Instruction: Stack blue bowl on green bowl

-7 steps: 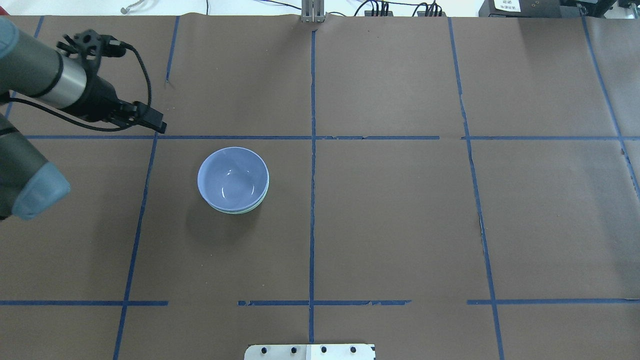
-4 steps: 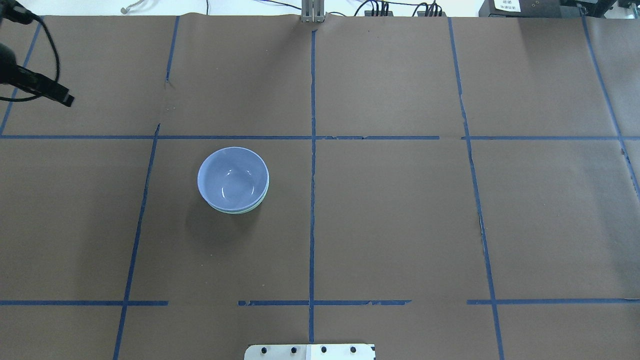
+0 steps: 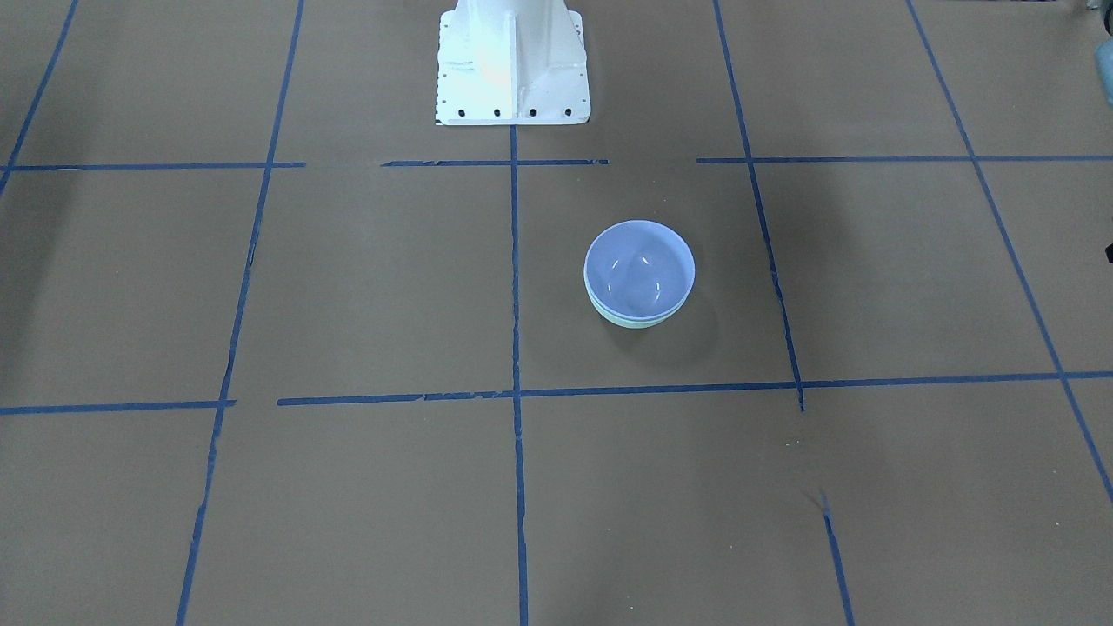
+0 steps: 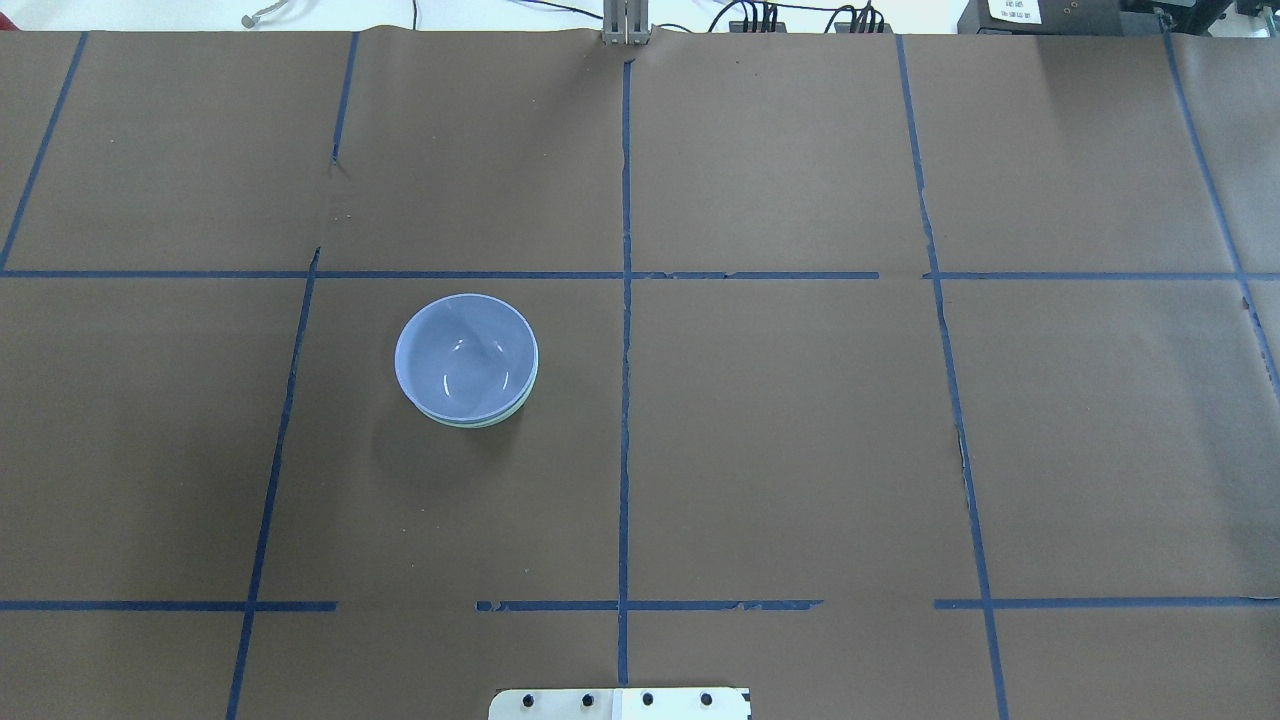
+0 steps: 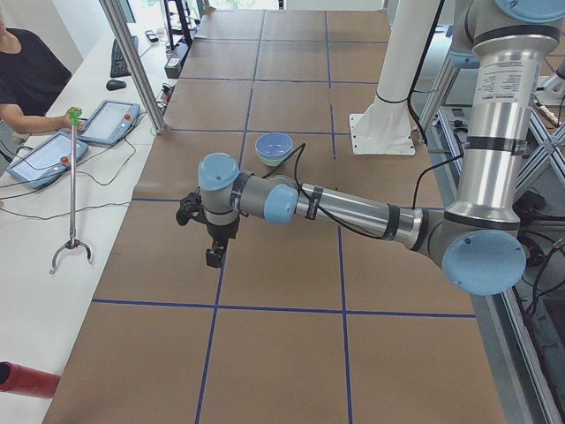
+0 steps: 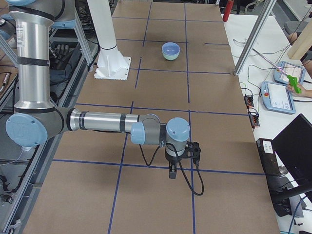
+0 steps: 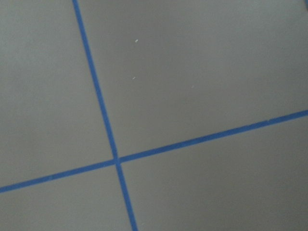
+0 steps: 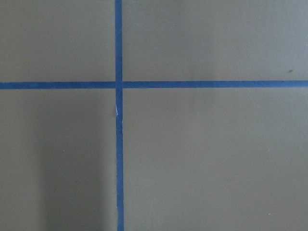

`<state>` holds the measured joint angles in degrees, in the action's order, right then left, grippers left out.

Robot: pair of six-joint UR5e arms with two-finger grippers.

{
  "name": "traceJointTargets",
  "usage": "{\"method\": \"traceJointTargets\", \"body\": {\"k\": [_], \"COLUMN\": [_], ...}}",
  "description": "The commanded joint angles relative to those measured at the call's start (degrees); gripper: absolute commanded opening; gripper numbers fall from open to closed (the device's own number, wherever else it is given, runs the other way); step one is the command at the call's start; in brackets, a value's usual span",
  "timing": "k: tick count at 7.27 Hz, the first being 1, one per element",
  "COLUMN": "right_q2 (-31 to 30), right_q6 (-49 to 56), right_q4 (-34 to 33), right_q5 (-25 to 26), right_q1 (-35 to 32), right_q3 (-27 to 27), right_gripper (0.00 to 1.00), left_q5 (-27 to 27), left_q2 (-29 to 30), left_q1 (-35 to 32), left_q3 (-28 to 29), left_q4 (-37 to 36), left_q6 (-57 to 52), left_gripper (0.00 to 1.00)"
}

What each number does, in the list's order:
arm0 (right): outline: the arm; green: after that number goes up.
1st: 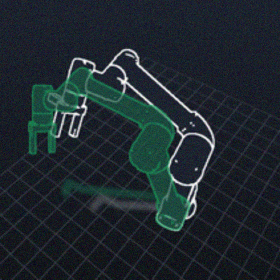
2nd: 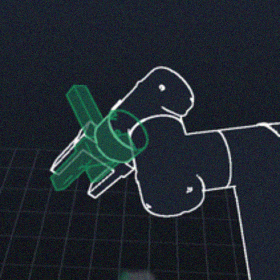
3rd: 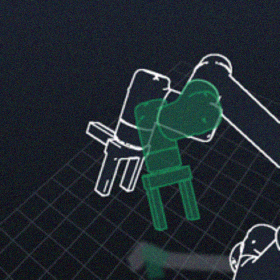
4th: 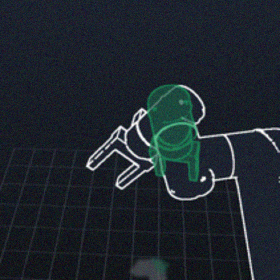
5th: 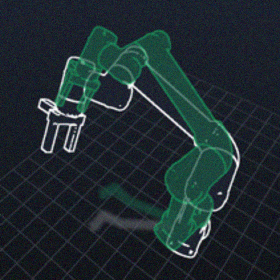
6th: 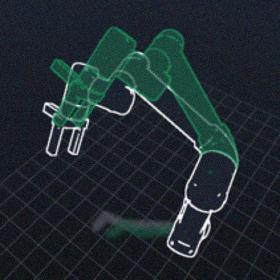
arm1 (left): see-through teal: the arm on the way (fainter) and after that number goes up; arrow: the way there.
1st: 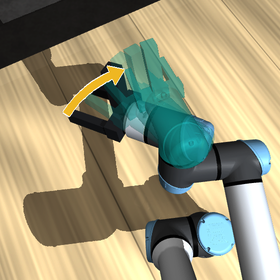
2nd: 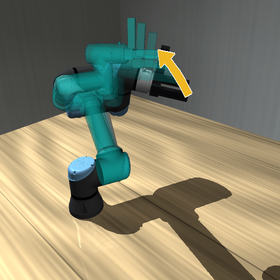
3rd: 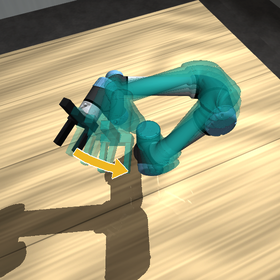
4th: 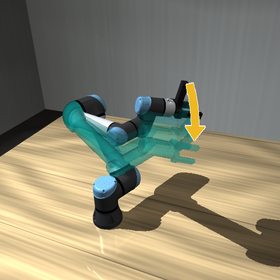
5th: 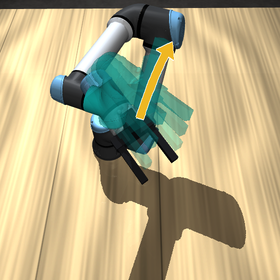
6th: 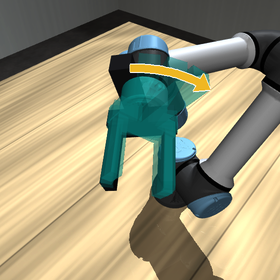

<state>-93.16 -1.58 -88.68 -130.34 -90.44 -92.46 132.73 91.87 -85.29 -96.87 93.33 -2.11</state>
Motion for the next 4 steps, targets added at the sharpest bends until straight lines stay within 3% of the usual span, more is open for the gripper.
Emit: {"method": "traceJointTargets", "body": {"k": [1, 4], "right_q2": [0.00, 0.00], "right_q6": [0.00, 0.00], "right_q4": [0.00, 0.00], "right_q5": [0.00, 0.00], "right_q1": [0.00, 0.00], "right_q3": [0.00, 0.00], "right_gripper": [1.00, 1.00], "left_q5": [1.31, 1.74], "left_q2": [-4.15, -6.70], "left_q1": [-4.43, -4.62], "left_q3": [2.38, 3.18], "left_q4": [-0.51, -0.51], "left_q6": [-4.48, -4.04], "left_gripper": [1.00, 1.00]}}
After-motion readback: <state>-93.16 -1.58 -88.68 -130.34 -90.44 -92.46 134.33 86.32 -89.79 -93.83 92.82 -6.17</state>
